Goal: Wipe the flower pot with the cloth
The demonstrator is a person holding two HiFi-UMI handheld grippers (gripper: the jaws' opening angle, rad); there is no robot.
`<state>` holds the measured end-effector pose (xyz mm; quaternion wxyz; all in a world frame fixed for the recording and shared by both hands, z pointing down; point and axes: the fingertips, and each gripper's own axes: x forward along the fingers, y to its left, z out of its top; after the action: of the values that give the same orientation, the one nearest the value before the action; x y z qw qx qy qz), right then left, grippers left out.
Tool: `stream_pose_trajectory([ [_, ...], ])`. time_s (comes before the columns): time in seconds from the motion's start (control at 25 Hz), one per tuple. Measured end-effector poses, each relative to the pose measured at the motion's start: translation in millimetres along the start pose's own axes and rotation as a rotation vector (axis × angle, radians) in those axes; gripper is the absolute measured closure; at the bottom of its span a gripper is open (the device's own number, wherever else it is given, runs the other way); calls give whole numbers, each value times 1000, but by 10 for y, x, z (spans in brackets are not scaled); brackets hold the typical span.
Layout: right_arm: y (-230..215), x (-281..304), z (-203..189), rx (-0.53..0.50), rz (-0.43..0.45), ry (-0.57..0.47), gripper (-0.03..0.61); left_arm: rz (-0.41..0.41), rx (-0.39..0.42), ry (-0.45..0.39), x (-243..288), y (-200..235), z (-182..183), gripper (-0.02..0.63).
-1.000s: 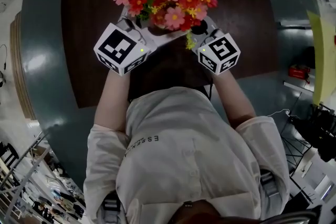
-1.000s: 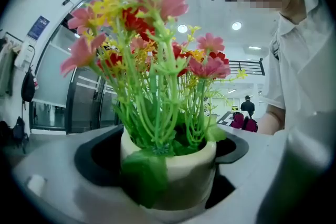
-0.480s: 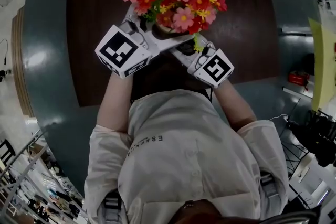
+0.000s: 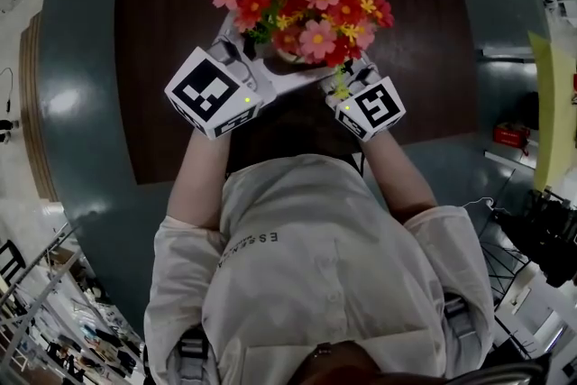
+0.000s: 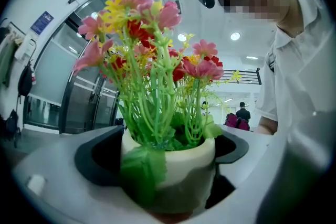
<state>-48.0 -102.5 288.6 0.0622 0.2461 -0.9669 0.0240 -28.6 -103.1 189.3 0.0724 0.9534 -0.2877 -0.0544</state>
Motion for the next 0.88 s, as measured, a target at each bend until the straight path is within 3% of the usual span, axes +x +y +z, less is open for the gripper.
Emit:
stream_pose_trajectory([
  [0.12,200,43,98,-48,57,-34,528,2,16,3,-21,1,38,83],
  [0.28,436,14,134,-19,170,-66,528,8,-3,8,-23,7,12,83],
  [0.6,695,-121,34,-25,336,-48,528,8,-26,24,-43,-14,-31,83],
  [0.72,538,-188,-176,5,307,28,528,20,-2,36,-51,18,-40,83],
  [0.88,-10,-375,-598,122,128,165,528,25,14,59,-50,77,-145,83],
])
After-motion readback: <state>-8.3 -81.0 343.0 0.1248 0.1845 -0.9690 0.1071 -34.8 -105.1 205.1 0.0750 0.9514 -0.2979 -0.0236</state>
